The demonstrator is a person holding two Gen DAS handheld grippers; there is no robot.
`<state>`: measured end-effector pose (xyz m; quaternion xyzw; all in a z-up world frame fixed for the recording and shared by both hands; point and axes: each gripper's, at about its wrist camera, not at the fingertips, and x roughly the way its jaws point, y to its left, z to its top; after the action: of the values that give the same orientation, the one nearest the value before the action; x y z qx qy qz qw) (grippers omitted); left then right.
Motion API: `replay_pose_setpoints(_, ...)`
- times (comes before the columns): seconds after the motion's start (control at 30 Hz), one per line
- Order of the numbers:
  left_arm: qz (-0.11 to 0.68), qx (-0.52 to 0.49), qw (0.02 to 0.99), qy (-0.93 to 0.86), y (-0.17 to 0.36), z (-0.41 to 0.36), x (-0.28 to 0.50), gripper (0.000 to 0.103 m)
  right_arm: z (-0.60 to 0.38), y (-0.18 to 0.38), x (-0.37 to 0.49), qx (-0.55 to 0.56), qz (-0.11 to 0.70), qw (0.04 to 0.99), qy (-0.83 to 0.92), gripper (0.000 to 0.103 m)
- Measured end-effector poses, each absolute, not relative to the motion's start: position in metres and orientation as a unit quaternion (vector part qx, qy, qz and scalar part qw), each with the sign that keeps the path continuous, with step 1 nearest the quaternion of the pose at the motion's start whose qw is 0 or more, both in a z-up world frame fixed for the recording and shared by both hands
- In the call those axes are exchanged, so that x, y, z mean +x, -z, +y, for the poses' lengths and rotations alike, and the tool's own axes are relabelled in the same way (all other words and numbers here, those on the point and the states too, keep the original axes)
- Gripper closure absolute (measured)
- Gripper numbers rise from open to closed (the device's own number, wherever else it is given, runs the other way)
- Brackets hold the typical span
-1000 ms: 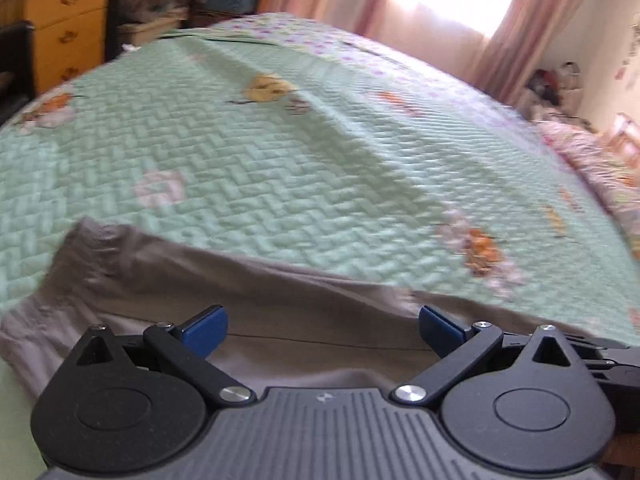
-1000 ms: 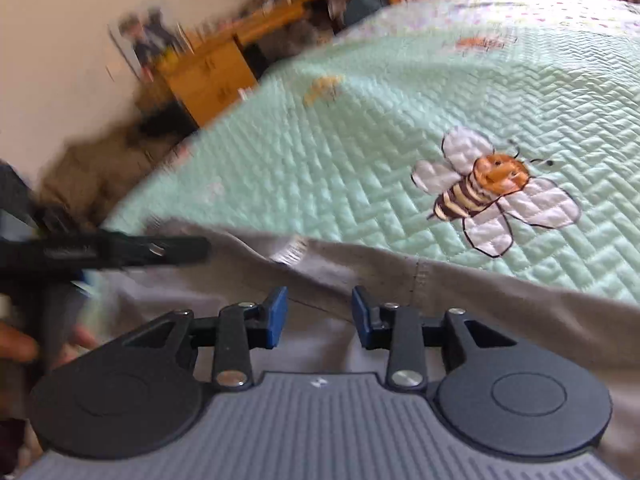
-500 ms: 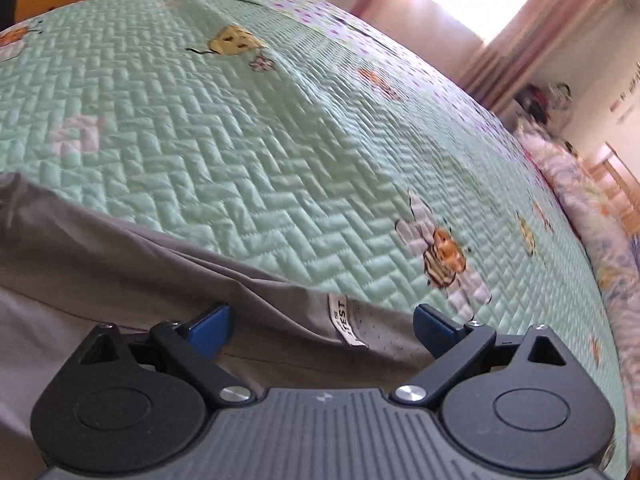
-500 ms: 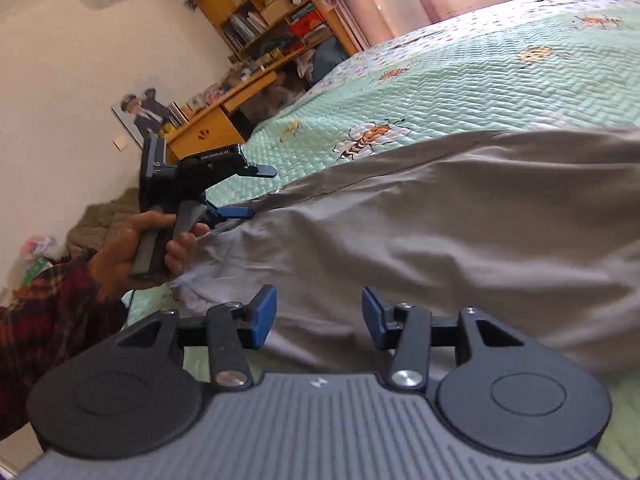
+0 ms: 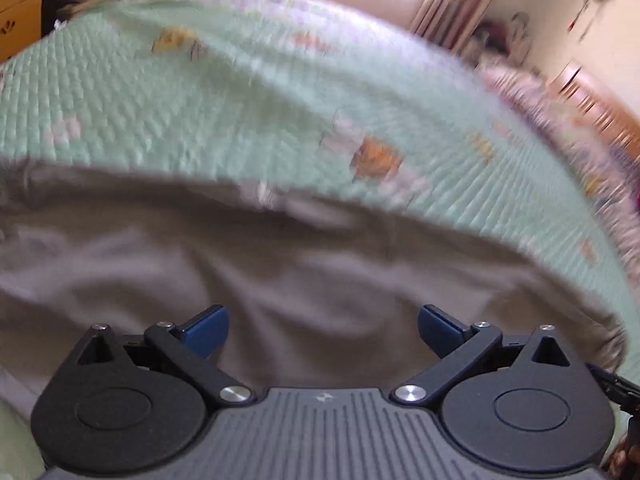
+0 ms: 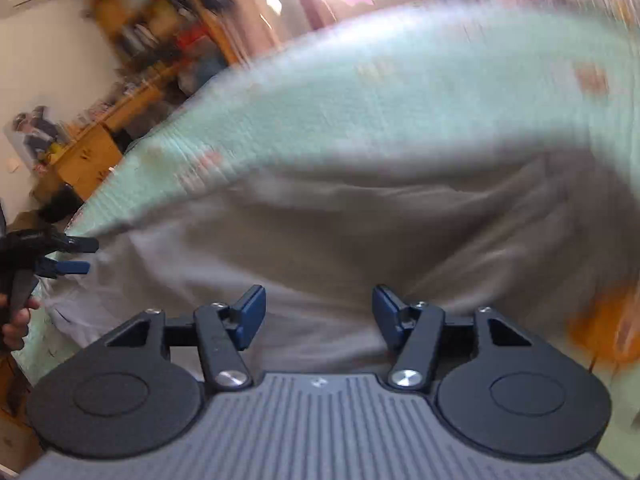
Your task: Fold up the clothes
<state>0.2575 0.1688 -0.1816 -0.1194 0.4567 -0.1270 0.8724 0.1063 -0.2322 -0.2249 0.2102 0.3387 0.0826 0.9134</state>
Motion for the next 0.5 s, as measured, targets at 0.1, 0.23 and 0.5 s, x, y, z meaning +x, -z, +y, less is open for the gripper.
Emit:
replay_pose_setpoints(0.1, 0.424, -0.160, 0.884, 0.117, 0.168, 0.187, 0.244, 0.011, -0.237, 0.217, 0.098, 0.234, 0.314, 0.915, -0.092, 0.042)
replay_pose_setpoints(0.23, 0.287, -0.253, 0.921, 0.068, 0.123, 0.251, 0.196, 0.000, -0.232, 0.200, 0.096, 0.230, 0.270, 0.928, -0.115, 0.042)
replay_pose_setpoints(0.5, 0.246, -0.388, 0.887, -0.036, 0.163, 0.363, 0.139, 0.001, -0.204, 0.213, 0.112, 0.232, 0.306, 0.912, -0.141, 0.042)
